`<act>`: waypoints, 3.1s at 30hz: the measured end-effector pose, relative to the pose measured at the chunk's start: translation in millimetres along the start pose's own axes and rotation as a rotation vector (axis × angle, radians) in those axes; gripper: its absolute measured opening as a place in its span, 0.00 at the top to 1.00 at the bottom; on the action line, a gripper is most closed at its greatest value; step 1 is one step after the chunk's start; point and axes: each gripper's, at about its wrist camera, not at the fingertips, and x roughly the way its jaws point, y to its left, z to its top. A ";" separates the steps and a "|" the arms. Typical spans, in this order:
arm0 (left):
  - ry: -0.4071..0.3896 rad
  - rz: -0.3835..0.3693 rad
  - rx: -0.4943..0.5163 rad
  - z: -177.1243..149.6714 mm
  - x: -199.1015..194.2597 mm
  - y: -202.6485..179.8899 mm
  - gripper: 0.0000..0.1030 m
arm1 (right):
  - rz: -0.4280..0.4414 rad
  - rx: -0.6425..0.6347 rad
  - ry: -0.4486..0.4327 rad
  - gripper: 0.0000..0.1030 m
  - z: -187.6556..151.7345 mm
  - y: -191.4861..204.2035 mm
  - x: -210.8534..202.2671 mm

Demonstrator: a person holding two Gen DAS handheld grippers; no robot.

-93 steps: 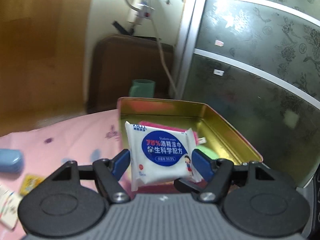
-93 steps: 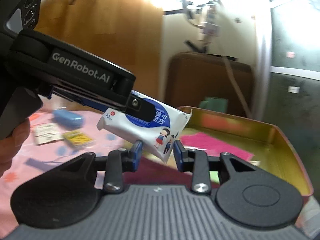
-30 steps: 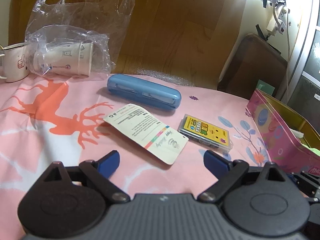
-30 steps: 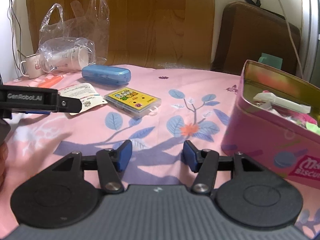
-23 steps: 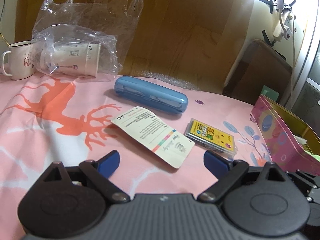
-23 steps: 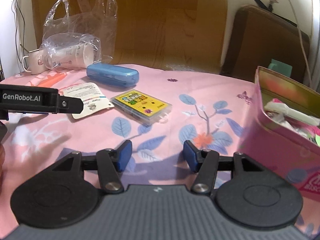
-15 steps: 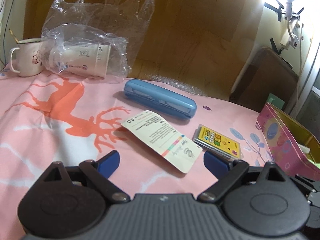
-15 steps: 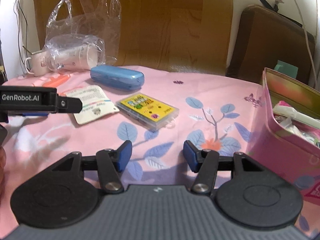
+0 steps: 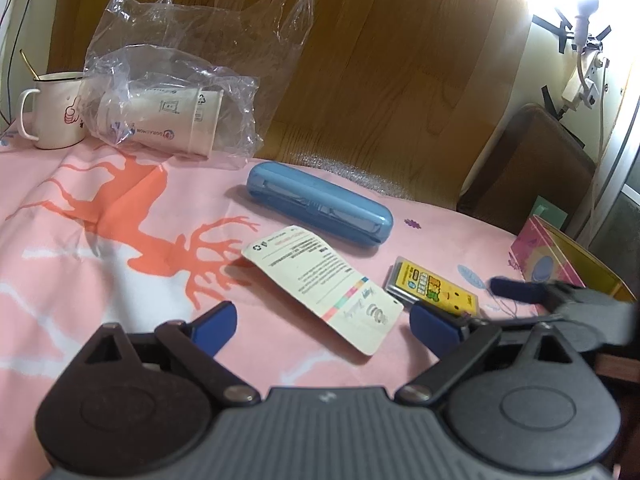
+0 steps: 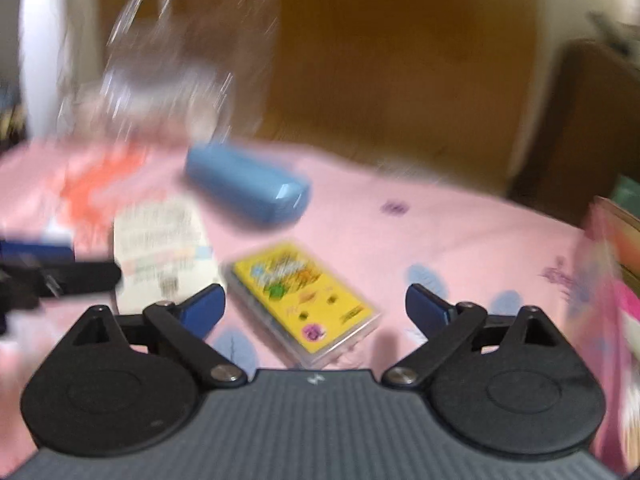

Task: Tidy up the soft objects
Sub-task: 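Move the right tool to the yellow card pack and grasp it, then grasp the yellow card pack with the left tool while the right tool releases it, then lower the yellow card pack into the pink tin and open the left tool, then grasp the white paper card with the right tool and lift it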

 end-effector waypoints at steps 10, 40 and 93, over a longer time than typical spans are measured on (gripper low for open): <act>0.004 -0.014 -0.006 0.3 1.7 1.3 0.05 | 0.046 0.100 0.026 0.33 -25.1 -11.8 -36.6; 0.329 -0.392 -0.013 -35.3 -20.4 -76.3 0.33 | 0.191 0.518 -0.146 0.38 -127.3 -10.8 -158.3; 0.184 -0.102 0.242 -21.1 -25.7 -77.2 0.27 | -0.228 0.262 -0.322 0.39 -110.3 -26.6 -176.9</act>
